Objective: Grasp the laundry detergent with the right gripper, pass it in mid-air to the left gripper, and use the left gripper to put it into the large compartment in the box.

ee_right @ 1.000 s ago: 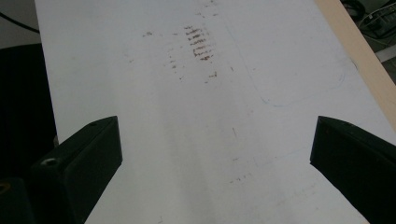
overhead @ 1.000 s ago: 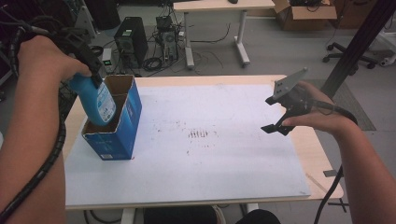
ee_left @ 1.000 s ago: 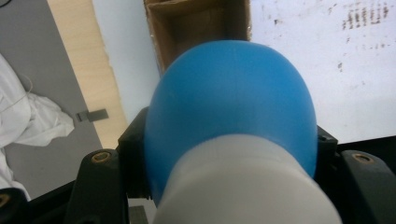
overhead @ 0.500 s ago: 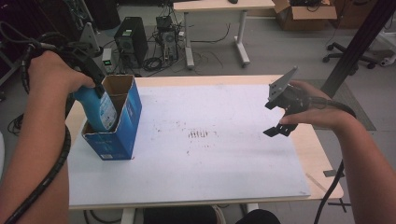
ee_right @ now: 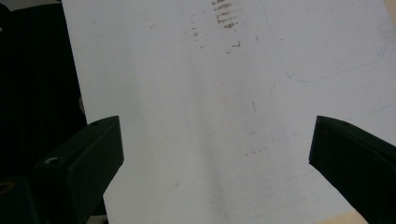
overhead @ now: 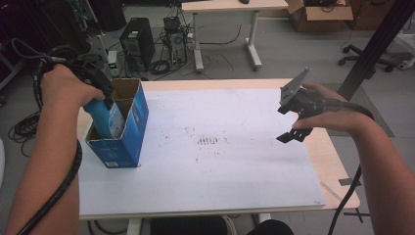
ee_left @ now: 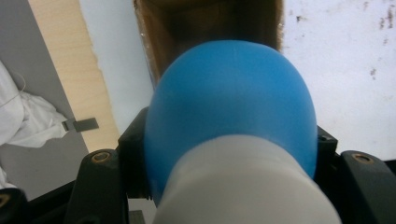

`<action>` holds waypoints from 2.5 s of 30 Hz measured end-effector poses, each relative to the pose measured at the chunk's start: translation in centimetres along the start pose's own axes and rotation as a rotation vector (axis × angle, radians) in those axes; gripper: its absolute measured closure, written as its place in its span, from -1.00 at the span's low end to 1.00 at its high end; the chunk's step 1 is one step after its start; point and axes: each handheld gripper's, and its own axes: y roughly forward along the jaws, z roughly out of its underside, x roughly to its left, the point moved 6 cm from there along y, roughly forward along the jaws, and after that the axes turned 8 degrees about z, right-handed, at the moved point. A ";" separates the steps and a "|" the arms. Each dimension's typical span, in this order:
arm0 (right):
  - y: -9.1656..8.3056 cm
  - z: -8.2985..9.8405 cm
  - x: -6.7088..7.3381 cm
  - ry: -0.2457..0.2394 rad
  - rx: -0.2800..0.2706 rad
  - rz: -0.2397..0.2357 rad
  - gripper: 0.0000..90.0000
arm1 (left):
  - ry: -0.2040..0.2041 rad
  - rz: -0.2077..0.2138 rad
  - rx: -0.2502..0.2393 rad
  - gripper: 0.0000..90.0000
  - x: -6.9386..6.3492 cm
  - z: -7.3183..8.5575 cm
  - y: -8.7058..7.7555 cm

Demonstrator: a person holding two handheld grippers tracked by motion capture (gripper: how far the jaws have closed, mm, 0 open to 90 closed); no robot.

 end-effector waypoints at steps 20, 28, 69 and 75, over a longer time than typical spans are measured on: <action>0.1 -0.3 0.3 -0.011 0.002 -0.003 -0.93 | -0.013 -0.001 -0.001 -0.15 0.2 -0.6 4.2; 0.0 -0.2 0.3 -0.013 -0.006 -0.002 -0.93 | -0.015 -0.009 -0.012 -0.15 0.3 -0.7 5.4; 0.1 0.2 0.6 -0.020 0.015 -0.009 -0.93 | -0.010 -0.009 0.009 -0.16 1.1 -0.5 9.5; -0.3 0.3 0.6 -0.020 0.011 -0.006 -0.93 | -0.008 -0.006 0.002 -0.16 1.1 -0.5 9.5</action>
